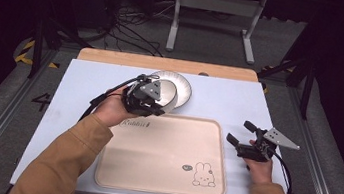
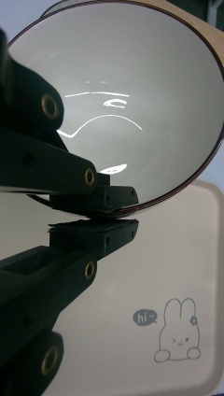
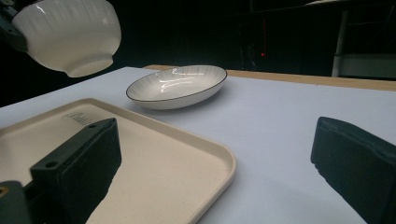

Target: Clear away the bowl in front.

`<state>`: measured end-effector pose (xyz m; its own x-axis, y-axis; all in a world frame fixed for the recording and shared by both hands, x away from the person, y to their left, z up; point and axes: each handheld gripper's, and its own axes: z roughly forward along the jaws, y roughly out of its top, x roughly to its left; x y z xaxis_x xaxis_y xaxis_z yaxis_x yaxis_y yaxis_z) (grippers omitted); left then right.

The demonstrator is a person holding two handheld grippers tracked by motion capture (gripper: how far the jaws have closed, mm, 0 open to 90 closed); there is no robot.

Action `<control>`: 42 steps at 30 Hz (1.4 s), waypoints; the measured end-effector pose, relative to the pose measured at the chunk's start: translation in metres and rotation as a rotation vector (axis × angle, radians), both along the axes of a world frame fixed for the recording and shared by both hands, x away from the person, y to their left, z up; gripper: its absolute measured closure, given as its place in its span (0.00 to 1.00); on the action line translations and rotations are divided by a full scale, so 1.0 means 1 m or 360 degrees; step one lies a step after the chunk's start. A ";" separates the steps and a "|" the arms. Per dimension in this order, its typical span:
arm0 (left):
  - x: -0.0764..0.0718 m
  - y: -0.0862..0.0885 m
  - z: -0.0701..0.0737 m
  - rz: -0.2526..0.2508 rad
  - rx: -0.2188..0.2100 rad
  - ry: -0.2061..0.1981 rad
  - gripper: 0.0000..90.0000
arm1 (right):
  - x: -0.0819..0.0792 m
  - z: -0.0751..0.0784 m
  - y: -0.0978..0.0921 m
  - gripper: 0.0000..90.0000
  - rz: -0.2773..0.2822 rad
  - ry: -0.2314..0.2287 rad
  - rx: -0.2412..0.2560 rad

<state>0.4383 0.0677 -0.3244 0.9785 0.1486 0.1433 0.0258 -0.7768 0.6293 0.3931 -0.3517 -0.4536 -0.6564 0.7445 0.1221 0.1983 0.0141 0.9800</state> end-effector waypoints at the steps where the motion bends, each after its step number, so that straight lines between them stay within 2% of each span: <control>1: 0.000 0.000 0.000 0.0000 0.0000 0.0000 0.93 | 0.000 0.000 0.000 0.02 0.0000 0.0000 0.0000; 10: -0.014 0.001 -0.002 -0.0044 0.0015 0.0013 0.93 | 0.000 0.000 0.000 0.02 -0.0001 -0.0001 -0.0002; 24: -0.024 -0.005 -0.014 -0.0104 0.0055 0.0070 0.93 | 0.000 0.000 0.000 0.02 0.0000 0.0003 -0.0003; 36: -0.031 -0.009 -0.026 -0.0147 0.0115 0.0134 0.93 | 0.000 0.000 0.000 0.02 0.0000 0.0005 -0.0005; 42: -0.034 -0.012 -0.031 -0.0190 0.0149 0.0144 0.93 | 0.000 0.000 0.000 0.02 -0.0001 0.0006 -0.0003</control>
<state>0.4047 0.0553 -0.3555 0.9979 0.0207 0.0616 -0.0169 -0.8328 0.5534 0.3934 -0.3512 -0.4541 -0.6554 0.7452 0.1230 0.2022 0.0161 0.9792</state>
